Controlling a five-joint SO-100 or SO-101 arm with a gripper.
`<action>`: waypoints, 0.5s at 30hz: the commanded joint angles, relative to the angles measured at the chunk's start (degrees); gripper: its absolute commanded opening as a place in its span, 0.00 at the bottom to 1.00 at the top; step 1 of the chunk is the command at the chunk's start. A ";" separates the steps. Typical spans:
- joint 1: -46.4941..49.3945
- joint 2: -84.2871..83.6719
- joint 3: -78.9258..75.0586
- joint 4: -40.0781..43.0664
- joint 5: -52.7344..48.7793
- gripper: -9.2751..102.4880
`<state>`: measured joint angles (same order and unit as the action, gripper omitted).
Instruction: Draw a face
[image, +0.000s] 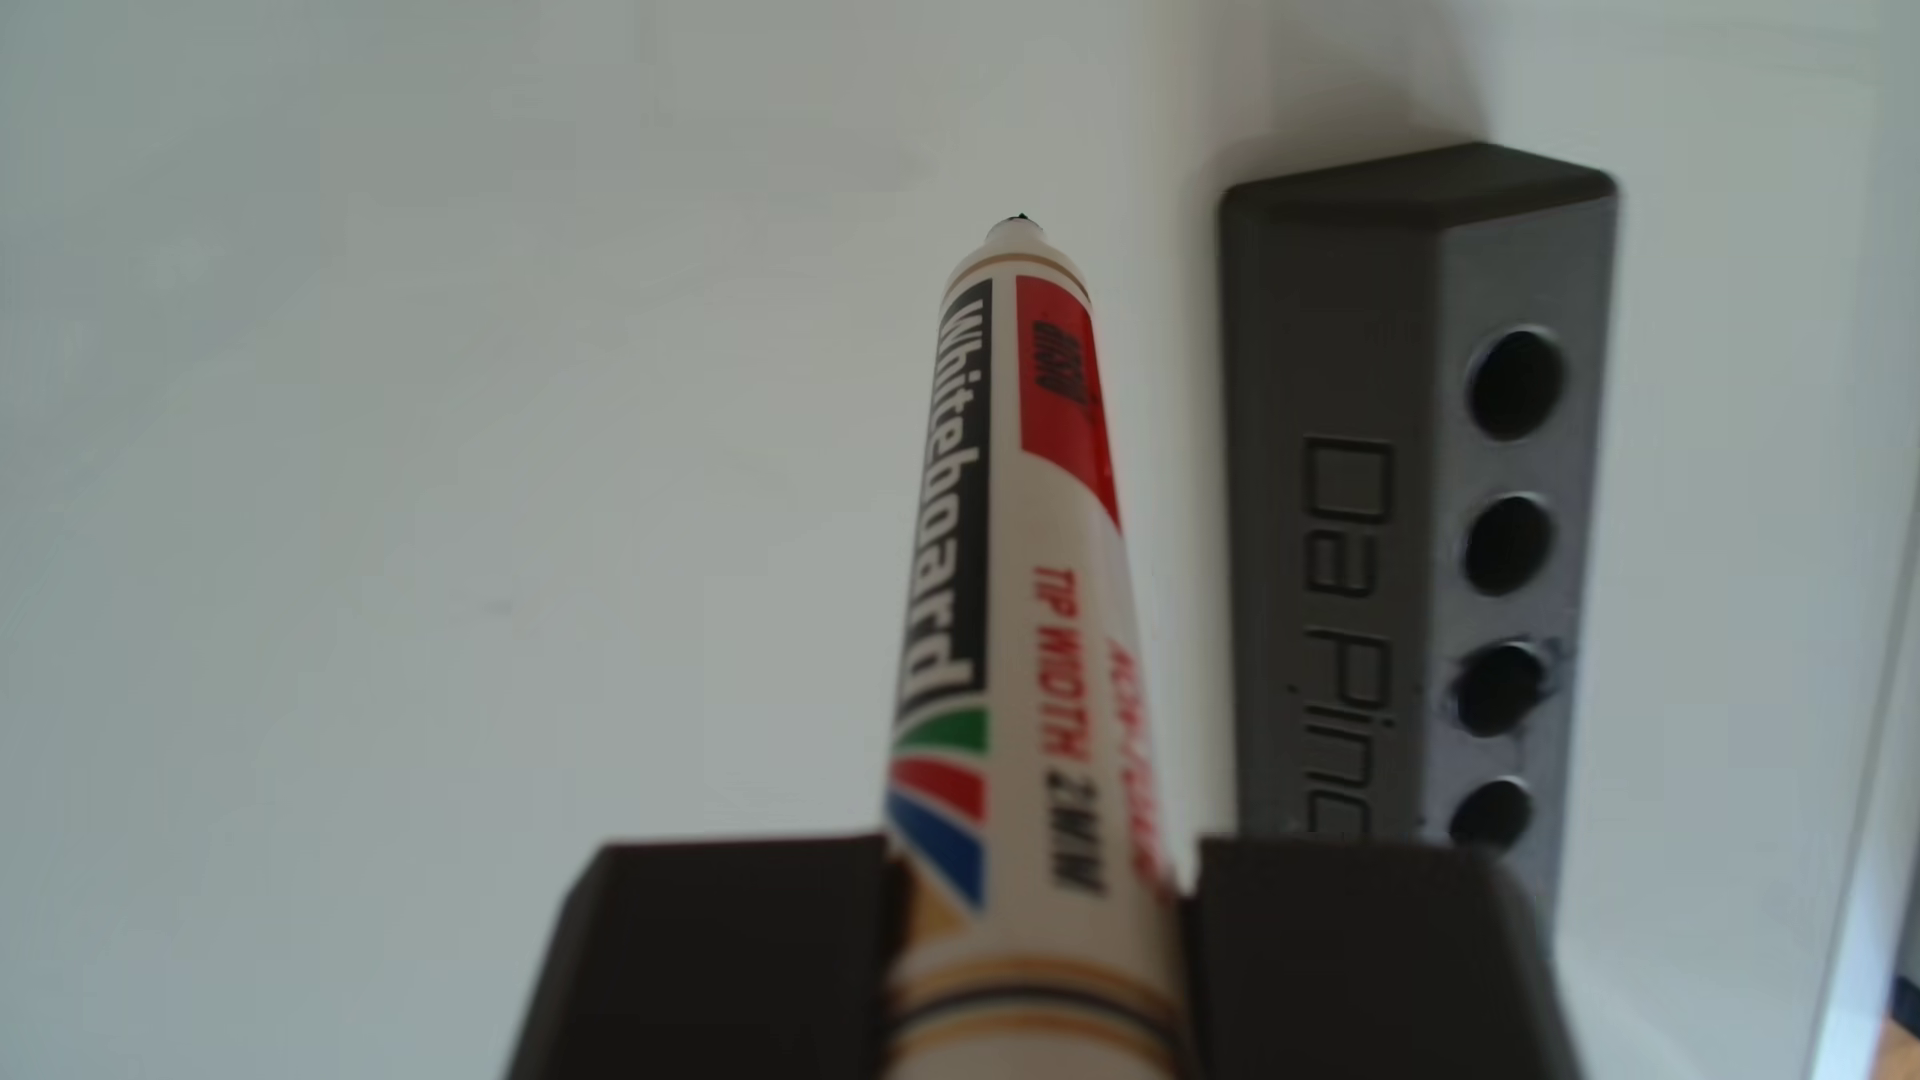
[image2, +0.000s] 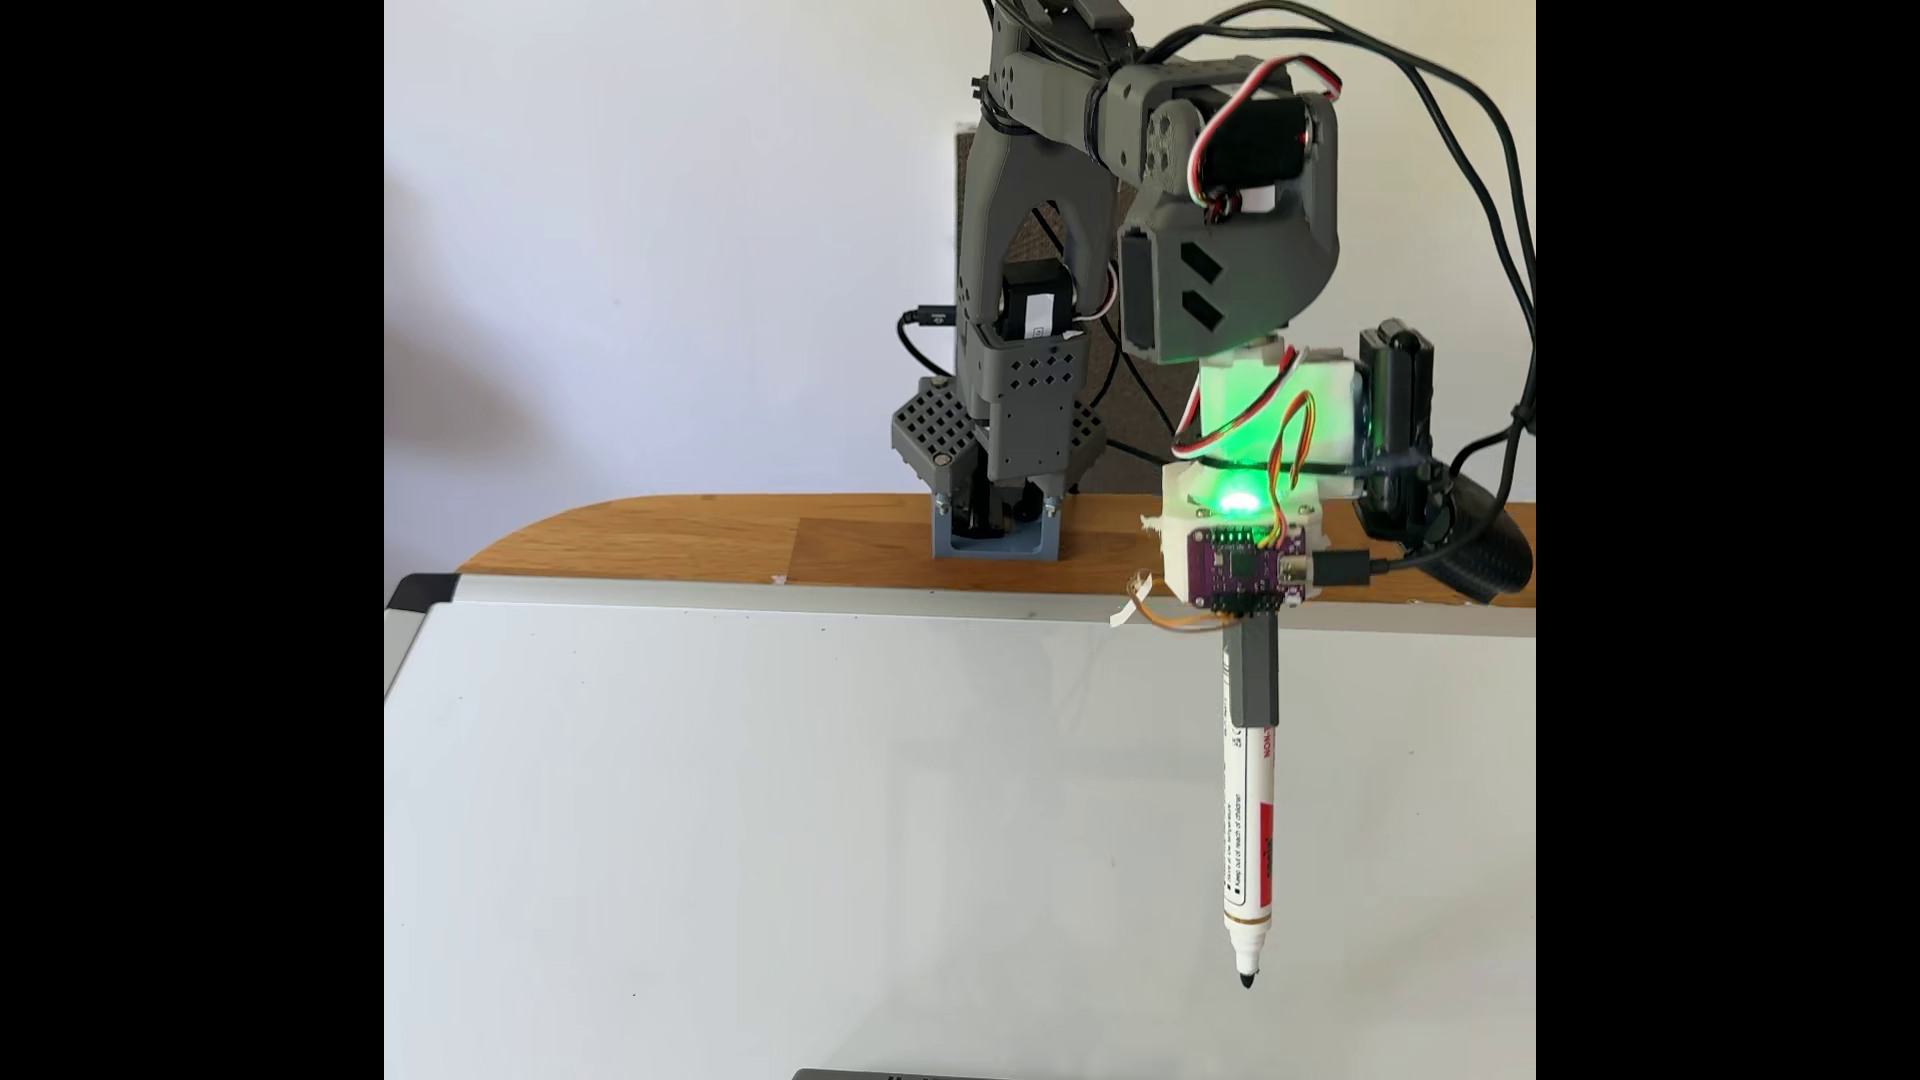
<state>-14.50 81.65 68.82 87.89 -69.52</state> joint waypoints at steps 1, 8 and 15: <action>0.62 0.79 -0.44 -1.49 0.53 0.08; 1.93 -1.67 -0.79 -2.81 0.53 0.08; 2.46 -1.85 -0.53 -5.19 0.26 0.08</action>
<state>-12.57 78.84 68.82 83.76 -69.35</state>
